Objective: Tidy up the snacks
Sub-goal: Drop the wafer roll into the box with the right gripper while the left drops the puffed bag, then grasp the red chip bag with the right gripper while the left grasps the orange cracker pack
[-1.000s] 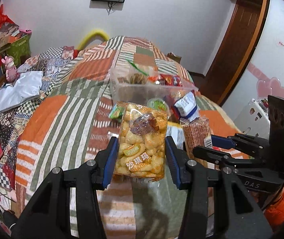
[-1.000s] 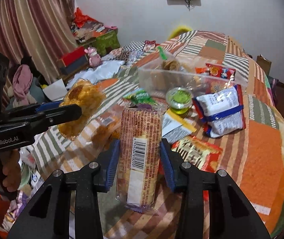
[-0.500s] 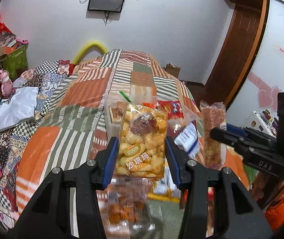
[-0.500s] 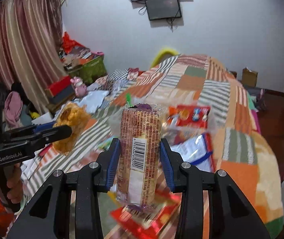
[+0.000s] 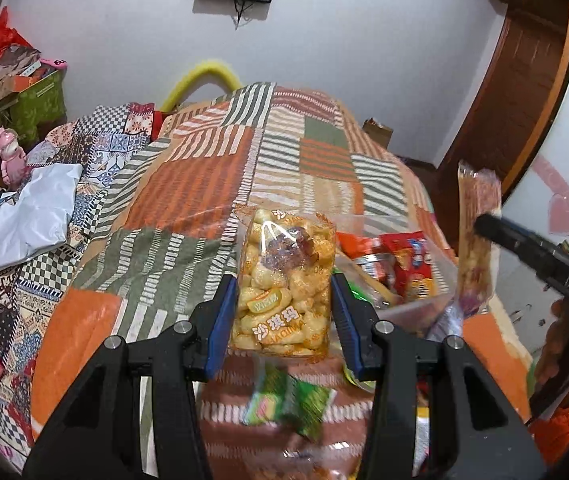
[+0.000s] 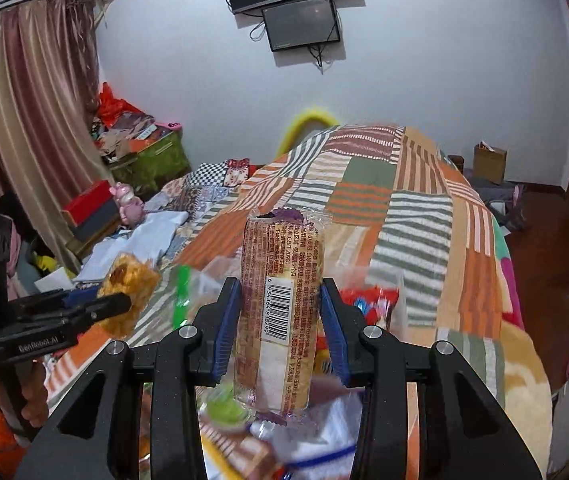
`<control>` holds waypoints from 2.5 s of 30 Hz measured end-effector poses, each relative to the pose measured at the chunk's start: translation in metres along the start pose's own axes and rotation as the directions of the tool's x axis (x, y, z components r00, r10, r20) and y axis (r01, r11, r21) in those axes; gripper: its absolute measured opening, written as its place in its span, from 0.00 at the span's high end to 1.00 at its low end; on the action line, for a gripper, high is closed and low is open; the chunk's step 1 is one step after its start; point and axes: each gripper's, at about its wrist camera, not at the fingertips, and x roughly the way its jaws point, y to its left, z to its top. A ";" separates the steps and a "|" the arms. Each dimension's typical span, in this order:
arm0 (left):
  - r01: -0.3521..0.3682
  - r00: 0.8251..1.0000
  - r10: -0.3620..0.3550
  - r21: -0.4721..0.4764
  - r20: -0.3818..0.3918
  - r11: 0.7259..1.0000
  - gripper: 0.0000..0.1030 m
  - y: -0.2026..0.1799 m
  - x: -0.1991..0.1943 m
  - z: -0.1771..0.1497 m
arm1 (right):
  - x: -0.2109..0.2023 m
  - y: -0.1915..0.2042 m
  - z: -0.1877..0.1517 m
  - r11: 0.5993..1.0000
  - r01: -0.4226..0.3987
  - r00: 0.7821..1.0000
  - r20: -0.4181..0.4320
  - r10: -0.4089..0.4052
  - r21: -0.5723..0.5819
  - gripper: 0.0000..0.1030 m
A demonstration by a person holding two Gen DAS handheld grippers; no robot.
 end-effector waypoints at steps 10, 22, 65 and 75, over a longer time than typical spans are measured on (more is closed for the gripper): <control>0.005 0.998 -0.005 0.008 -0.056 1.000 0.55 -0.001 0.047 0.013 | 0.066 -0.007 0.010 0.999 0.014 0.992 -0.123 -0.020 -0.050 0.64; 0.003 0.995 0.001 0.043 -0.096 0.999 0.54 -0.014 0.055 0.011 | 0.086 -0.002 -0.004 0.994 0.003 0.970 -0.243 -0.030 -0.110 0.60; -0.014 0.968 0.032 0.075 -0.249 0.997 0.18 -0.018 -0.030 -0.155 | -0.017 0.009 -0.150 1.000 -0.008 0.937 -0.349 0.011 0.009 0.15; -0.005 0.960 0.031 0.093 -0.278 0.996 0.27 -0.022 -0.020 -0.165 | -0.019 0.023 -0.153 0.998 -0.033 0.945 -0.328 0.014 -0.052 0.39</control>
